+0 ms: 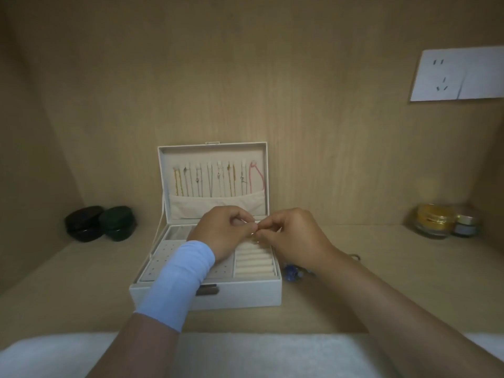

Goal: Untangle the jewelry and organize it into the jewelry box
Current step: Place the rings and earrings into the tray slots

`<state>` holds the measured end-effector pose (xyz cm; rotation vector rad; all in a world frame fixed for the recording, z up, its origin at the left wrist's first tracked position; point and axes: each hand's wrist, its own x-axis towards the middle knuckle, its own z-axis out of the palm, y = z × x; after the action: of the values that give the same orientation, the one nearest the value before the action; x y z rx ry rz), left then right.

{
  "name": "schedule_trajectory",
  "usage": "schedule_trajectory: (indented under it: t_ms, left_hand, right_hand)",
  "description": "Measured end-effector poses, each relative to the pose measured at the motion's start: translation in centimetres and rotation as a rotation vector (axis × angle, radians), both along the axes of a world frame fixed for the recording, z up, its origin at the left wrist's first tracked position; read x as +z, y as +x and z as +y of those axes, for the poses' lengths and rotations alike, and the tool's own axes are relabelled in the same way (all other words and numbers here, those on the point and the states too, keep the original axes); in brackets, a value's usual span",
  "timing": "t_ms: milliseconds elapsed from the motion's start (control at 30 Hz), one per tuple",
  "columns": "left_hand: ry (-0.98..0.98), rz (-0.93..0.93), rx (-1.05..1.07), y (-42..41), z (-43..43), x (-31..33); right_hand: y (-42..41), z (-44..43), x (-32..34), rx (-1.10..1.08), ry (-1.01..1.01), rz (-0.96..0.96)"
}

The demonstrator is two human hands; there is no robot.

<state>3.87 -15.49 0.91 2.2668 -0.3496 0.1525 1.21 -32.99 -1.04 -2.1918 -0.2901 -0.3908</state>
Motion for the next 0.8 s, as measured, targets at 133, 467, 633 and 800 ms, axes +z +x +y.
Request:
schedule_trajectory:
  t_ms: [133, 467, 633, 800]
  left_hand:
    - [-0.037, -0.041, 0.019, 0.3, 0.2, 0.1]
    - [0.061, -0.036, -0.058, 0.4, 1.4, -0.4]
    - [0.113, -0.032, -0.105, 0.0, 1.7, -0.5]
    - [0.200, -0.038, -0.112, -0.2, 1.5, -0.2]
  right_hand:
    - [0.8, 0.8, -0.4, -0.103, -0.018, -0.109]
    - [0.8, 0.3, -0.3, -0.009, -0.306, -0.134]
    - [0.7, -1.1, 0.6, 0.106, -0.363, -0.024]
    - [1.0, -1.1, 0.2, 0.146, -0.332, -0.006]
